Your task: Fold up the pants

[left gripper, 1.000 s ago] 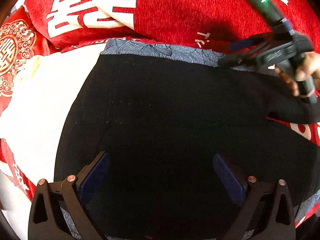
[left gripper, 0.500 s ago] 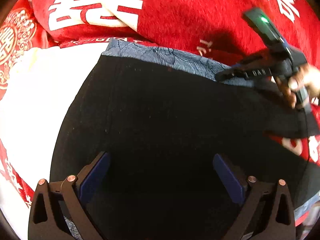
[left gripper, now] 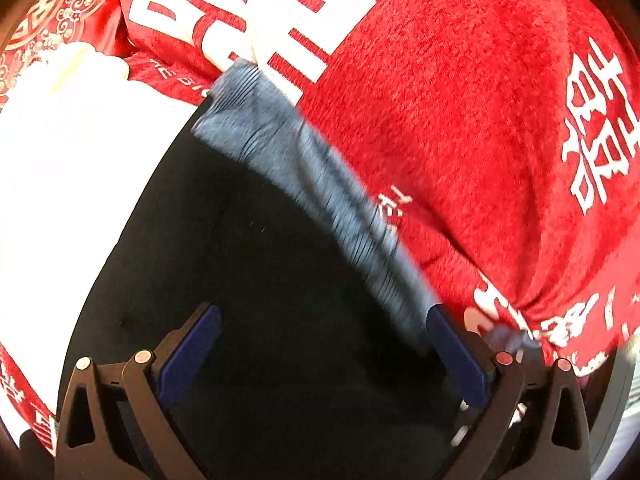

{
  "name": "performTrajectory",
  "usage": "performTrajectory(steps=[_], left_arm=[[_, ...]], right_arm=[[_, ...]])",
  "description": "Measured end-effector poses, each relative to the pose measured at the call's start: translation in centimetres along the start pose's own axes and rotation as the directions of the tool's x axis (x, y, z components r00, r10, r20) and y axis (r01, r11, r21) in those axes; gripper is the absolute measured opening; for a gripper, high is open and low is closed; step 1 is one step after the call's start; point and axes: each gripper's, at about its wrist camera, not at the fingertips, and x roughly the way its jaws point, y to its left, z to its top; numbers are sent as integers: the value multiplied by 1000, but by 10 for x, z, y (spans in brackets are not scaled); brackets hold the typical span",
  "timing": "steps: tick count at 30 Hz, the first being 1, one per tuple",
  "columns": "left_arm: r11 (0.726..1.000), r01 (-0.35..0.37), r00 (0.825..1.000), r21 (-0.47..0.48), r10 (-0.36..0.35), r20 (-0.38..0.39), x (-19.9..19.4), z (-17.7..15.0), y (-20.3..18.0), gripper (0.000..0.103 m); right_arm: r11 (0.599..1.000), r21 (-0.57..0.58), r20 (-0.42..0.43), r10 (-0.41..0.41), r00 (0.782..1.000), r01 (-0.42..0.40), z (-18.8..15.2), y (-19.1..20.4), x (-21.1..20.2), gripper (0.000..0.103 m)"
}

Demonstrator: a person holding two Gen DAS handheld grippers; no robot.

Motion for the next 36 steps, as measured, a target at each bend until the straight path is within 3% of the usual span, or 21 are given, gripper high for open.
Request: performTrajectory(steps=[3,8,9,10,12,20,26,29,32,33,35,36], left_arm=[[998,5,1000,-60,-4,15,3,12,-4,103],[975,-67,996,-213,79,46,14,23,7,103],[971,-69,996,-228,80,37,18,24,15,88],[971,-64,997,-231,71,18,23,24,18,41],[978,-57,997,-200,46,-62,35,21,22,23],[990,0,996,-144,13,84,-27,-27,26,22],[990,87,984,-108,-68,167,-72,-63,50,22],[989,70,987,-131,-49,151,-66,-77,85,22],[977,26,999,-212,-15,49,-42,-85,120,22],[970,30,999,-242,-25,24,-36,-86,126,22],[970,58,998,-235,-53,27,-39,-89,127,22],[976,64,998,-207,-58,31,-41,-89,122,22]], right_arm=[[999,-24,6,-38,999,39,-11,18,-10,7],[998,-13,6,-63,998,63,-19,31,-17,7],[998,-11,5,-67,998,67,-21,32,-19,7],[997,-11,4,-73,997,73,-23,34,-20,7],[997,-5,3,-76,997,76,-24,34,-21,6],[994,38,16,-103,995,102,-31,44,-46,6],[992,57,64,-119,991,116,-34,71,-89,0],[991,-9,48,-132,990,133,-38,101,-91,0],[994,-6,-6,-106,994,106,-44,110,-77,0],[995,7,2,-99,995,99,-45,108,-77,3],[996,32,-18,-81,997,82,-42,88,-71,36],[995,38,-14,-88,996,88,-42,77,-70,80]])
